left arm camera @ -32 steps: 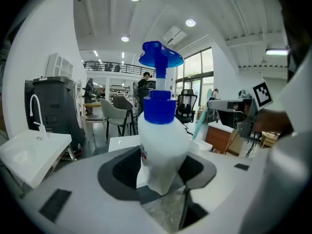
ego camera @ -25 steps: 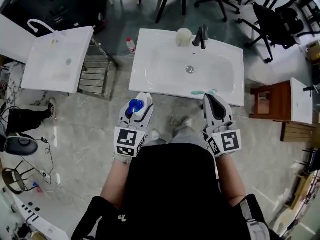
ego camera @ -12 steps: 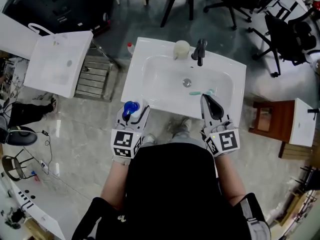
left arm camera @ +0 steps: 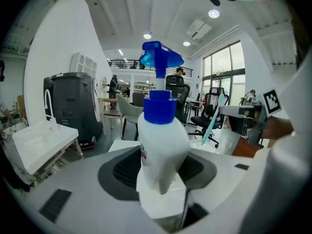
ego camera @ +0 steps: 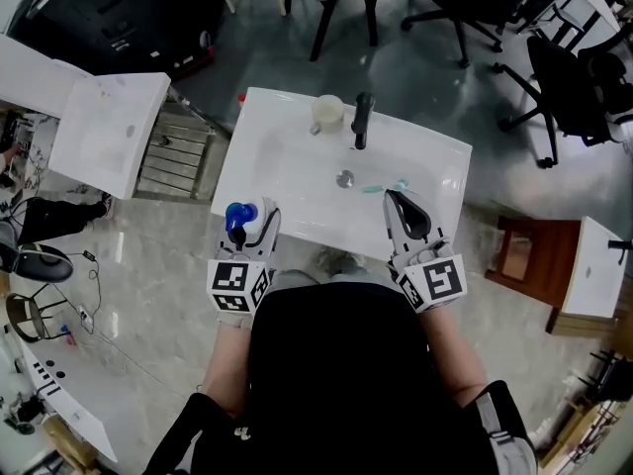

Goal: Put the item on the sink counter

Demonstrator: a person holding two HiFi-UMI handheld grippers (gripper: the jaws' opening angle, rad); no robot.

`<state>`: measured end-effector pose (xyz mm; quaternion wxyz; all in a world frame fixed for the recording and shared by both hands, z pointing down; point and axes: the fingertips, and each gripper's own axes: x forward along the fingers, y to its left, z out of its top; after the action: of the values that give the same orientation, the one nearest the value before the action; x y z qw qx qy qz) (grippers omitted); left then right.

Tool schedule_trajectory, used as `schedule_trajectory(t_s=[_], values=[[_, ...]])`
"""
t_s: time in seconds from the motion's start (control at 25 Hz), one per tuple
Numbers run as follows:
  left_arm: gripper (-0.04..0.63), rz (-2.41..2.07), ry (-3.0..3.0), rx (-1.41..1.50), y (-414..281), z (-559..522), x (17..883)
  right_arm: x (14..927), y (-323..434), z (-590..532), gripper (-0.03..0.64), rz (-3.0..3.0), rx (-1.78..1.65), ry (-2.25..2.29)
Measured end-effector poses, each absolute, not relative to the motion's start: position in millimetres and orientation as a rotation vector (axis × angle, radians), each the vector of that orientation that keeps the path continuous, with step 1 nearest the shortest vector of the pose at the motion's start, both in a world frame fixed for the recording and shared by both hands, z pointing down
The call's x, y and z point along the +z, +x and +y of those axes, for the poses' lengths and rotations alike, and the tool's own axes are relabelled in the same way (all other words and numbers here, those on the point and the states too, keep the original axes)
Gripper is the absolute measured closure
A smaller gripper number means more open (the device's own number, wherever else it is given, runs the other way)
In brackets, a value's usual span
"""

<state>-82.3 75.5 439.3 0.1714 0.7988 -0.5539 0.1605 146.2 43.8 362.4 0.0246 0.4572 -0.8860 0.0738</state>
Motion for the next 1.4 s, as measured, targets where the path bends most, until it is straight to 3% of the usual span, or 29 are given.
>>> schedule_trajectory(t_s=[0.64, 1.4], values=[[0.374, -1.541, 2.264, 0.485, -63, 49, 453, 372, 159, 22, 0.574, -2.730, 0.272, 1.425], [0.374, -1.284, 2.386, 0.561, -130, -23, 471, 364, 64, -65, 0.574, -2.605, 0.237, 1.605]])
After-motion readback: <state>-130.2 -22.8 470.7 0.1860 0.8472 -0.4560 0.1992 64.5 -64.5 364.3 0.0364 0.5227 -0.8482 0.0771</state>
